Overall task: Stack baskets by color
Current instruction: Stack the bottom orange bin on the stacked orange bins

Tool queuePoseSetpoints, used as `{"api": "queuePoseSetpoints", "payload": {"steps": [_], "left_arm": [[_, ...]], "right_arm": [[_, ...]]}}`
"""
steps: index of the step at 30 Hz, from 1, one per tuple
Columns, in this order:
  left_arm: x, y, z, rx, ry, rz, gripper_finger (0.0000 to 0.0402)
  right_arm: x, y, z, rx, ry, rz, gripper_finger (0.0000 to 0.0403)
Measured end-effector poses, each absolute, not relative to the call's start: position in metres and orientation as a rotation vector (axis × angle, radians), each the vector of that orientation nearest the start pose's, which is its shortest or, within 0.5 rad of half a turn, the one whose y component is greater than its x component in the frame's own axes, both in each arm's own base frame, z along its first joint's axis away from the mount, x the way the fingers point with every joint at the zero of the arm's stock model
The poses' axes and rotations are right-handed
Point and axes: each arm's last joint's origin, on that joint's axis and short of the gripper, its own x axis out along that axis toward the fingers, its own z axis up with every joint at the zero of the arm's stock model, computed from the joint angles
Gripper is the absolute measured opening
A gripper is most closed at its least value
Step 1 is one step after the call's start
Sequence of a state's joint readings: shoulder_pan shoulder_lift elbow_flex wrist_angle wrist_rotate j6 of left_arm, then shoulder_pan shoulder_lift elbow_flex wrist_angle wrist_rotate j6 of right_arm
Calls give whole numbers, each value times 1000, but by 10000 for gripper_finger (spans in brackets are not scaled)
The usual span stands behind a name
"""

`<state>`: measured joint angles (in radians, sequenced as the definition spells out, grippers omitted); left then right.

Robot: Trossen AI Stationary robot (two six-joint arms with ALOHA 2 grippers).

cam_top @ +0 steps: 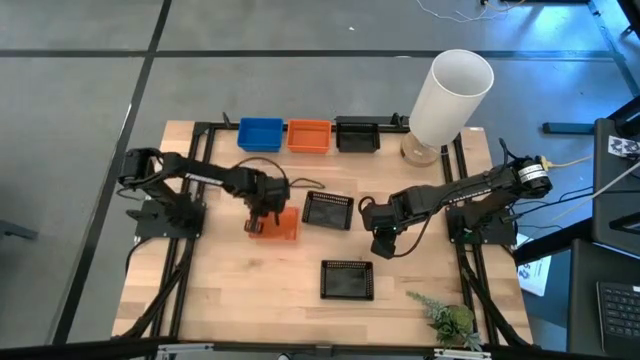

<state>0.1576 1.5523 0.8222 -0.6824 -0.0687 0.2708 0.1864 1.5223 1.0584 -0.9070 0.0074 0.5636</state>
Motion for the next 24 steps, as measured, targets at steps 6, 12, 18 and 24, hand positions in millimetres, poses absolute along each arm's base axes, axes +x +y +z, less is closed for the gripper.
{"api": "queuePoseSetpoints", "payload": {"steps": [6,12,18,24], "left_arm": [[232,60,177,155,1482,24,1],[248,92,231,284,1257,143,1],[266,147,285,377,1004,270,1],[274,203,316,419,975,279,0]], "right_arm": [[268,50,216,319,1361,-220,113],[269,50,216,301,1348,-238,113],[269,49,216,296,1343,-245,113],[269,49,216,297,1342,-245,113]]}}
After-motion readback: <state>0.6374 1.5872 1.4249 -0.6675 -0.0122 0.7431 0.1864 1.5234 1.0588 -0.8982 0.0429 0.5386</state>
